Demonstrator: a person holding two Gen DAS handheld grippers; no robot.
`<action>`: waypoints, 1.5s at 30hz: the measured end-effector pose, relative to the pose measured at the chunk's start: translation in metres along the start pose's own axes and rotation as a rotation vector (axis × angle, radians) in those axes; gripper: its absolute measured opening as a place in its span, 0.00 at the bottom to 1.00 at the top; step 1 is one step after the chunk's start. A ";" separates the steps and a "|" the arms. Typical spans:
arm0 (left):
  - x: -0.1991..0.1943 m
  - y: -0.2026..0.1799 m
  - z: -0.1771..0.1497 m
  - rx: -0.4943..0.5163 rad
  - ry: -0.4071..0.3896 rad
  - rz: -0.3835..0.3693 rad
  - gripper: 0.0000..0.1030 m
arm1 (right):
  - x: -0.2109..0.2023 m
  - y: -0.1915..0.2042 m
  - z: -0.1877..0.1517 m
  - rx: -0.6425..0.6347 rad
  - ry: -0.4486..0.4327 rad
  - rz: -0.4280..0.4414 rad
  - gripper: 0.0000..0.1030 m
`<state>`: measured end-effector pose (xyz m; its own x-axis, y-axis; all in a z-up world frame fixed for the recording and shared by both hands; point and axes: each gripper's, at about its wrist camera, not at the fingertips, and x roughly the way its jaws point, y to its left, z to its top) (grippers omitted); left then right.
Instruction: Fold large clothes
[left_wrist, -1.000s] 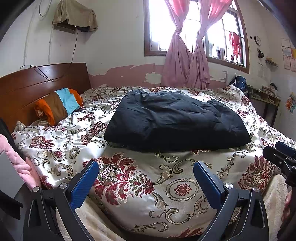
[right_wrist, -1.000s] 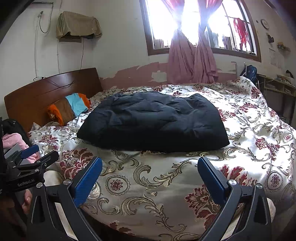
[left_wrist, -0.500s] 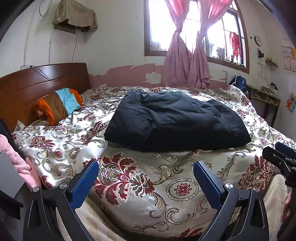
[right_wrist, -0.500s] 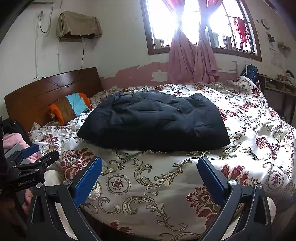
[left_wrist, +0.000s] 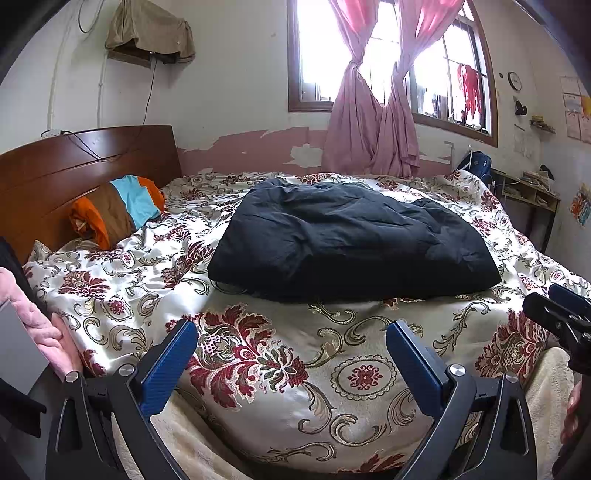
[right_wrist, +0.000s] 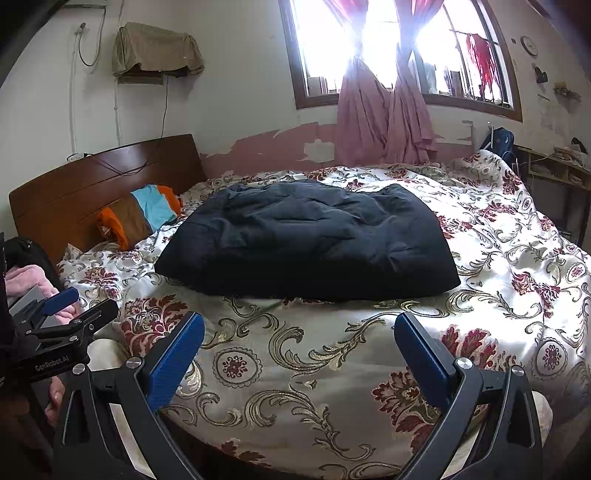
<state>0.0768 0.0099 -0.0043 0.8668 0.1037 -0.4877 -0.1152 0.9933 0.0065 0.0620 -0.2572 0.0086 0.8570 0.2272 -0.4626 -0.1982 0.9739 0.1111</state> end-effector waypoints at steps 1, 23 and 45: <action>0.000 0.000 0.000 0.000 0.000 0.000 1.00 | 0.000 -0.001 0.000 0.000 0.000 0.000 0.98; -0.005 -0.004 0.003 0.016 -0.008 -0.021 1.00 | 0.000 -0.002 -0.001 0.004 0.003 0.001 0.98; -0.004 -0.001 -0.001 0.018 -0.011 -0.007 1.00 | 0.003 0.000 -0.002 0.012 0.012 0.000 0.98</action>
<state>0.0730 0.0081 -0.0030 0.8728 0.0968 -0.4784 -0.1001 0.9948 0.0188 0.0634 -0.2563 0.0055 0.8510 0.2277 -0.4732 -0.1930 0.9737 0.1214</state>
